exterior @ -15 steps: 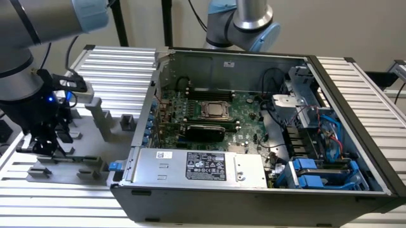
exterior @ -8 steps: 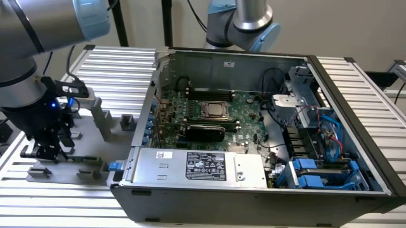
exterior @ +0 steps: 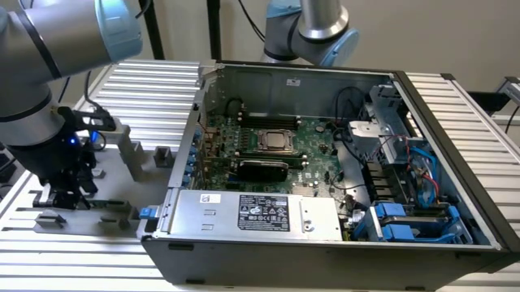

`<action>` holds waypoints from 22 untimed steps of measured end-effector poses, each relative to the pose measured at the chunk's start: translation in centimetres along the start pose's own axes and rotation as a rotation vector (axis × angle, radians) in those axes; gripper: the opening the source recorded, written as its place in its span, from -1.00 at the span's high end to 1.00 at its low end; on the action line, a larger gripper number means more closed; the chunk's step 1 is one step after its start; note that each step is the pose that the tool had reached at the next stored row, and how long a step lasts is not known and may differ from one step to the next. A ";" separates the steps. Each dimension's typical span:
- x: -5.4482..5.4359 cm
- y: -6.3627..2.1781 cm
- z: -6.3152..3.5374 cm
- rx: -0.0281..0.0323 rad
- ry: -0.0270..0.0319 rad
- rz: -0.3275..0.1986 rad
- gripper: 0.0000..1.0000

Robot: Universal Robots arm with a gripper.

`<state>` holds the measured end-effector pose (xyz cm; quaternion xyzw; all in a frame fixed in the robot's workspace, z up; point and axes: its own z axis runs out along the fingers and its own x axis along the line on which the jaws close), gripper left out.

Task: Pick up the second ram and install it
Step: 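Pick up the second ram and move it above second insertion slot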

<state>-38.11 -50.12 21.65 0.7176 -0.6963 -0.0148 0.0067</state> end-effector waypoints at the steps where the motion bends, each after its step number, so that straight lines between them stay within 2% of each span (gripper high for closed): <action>1: 0.0 0.05 0.19 0.0017 0.0001 -0.006 0.16; 4: -0.2 0.10 0.73 0.0039 0.0003 -0.017 0.16; 8: -0.5 0.08 1.43 0.0039 0.0006 -0.018 0.16; 10: -0.8 0.07 1.61 0.0019 0.0004 -0.017 0.16; 12: -0.8 0.06 1.67 -0.0029 0.0007 -0.015 0.16; 15: -0.8 0.06 1.77 -0.0043 0.0056 -0.006 0.16; 18: -0.8 0.05 1.98 -0.0043 0.0132 0.020 0.16; 22: -0.8 0.05 2.20 -0.0043 0.0175 0.060 0.16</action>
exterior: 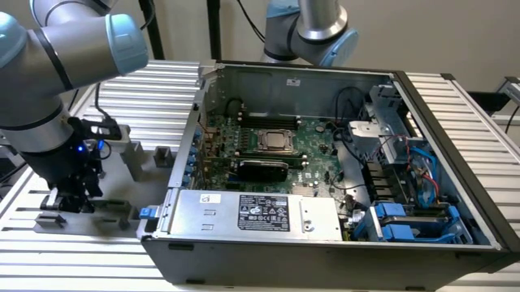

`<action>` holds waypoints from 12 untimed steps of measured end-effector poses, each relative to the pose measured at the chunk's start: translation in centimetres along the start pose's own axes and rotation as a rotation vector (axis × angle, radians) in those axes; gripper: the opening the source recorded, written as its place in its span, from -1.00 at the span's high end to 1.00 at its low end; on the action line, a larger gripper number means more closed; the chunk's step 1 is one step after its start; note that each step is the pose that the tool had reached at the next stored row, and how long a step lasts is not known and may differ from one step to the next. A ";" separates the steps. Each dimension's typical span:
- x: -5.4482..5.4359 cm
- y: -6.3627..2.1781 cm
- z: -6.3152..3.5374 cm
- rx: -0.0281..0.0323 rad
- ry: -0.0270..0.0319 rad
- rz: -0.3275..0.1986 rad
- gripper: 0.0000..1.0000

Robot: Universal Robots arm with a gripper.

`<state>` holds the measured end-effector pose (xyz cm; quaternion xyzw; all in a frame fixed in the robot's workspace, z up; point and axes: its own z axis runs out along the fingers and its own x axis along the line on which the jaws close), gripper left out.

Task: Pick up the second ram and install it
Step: 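Pick up the second ram and move it above second insertion slot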

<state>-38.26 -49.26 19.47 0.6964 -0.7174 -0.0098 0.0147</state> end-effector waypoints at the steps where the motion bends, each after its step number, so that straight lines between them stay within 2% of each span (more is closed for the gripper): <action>1: 0.0 0.00 0.03 0.0000 0.0006 0.006 0.16; 7: 0.0 -0.01 0.12 0.0002 0.0024 0.008 0.16; 9: 0.0 -0.01 0.12 0.0001 0.0026 0.008 0.20; 10: 0.0 -0.01 0.12 0.0001 0.0027 0.008 0.34; 12: 0.0 -0.01 0.12 0.0002 0.0030 0.008 0.34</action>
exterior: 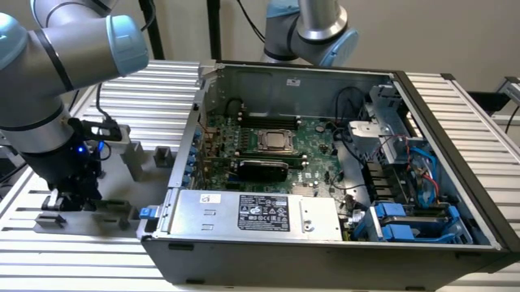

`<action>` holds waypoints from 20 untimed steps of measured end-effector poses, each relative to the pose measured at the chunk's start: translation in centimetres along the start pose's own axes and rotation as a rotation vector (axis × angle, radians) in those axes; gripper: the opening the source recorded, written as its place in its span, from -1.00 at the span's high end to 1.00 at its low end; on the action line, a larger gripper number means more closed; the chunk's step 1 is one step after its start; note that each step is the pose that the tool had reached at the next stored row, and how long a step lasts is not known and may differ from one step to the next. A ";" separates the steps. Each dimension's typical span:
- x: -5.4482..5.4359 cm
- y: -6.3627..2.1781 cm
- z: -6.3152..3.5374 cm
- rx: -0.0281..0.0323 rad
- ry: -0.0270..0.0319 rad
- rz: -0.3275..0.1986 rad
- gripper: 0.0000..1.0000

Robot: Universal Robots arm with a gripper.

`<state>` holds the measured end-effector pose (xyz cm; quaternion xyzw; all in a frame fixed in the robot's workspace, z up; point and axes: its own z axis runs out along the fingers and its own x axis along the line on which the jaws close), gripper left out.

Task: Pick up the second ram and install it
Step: 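Pick up the second ram and move it above second insertion slot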

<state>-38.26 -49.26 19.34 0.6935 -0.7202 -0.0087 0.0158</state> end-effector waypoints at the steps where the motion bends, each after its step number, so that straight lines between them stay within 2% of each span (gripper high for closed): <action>1: 0.0 0.00 0.00 0.0000 0.0002 0.000 0.39; 2: 0.0 0.00 0.01 0.0001 0.0003 0.000 0.39; 3: 0.0 0.00 0.01 0.0001 0.0004 0.000 0.52; 6: 0.0 0.00 0.00 0.0001 0.0009 0.000 0.52; 8: -0.1 0.00 0.00 0.0001 0.0010 0.000 0.69; 20: -0.1 0.00 0.00 0.0000 0.0012 0.000 0.73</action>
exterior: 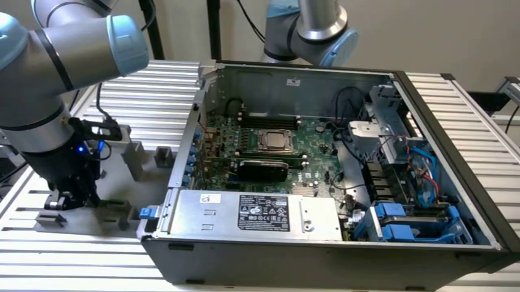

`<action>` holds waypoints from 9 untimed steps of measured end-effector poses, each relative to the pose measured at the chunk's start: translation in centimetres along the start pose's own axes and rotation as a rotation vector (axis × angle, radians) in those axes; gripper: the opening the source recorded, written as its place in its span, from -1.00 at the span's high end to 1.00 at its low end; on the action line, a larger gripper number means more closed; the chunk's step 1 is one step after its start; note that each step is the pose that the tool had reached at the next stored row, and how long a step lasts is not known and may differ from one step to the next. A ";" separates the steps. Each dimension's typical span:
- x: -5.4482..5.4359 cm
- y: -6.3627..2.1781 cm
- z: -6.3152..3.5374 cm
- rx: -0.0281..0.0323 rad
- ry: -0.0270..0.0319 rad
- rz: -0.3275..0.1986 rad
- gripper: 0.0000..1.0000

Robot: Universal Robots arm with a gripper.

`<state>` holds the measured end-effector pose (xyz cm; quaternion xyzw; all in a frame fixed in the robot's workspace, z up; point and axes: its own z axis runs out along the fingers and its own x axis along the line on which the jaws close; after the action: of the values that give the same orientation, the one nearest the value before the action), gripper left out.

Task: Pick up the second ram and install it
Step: 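Pick up the second ram and move it above second insertion slot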

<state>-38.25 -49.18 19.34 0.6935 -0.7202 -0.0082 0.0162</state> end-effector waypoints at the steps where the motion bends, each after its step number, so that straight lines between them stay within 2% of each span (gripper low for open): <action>1: 0.0 0.00 0.00 0.0000 0.0000 0.000 0.73; 9: 0.0 0.02 -0.59 0.0000 -0.0001 0.000 0.73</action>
<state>-38.26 -49.17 19.93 0.6935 -0.7203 -0.0082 0.0161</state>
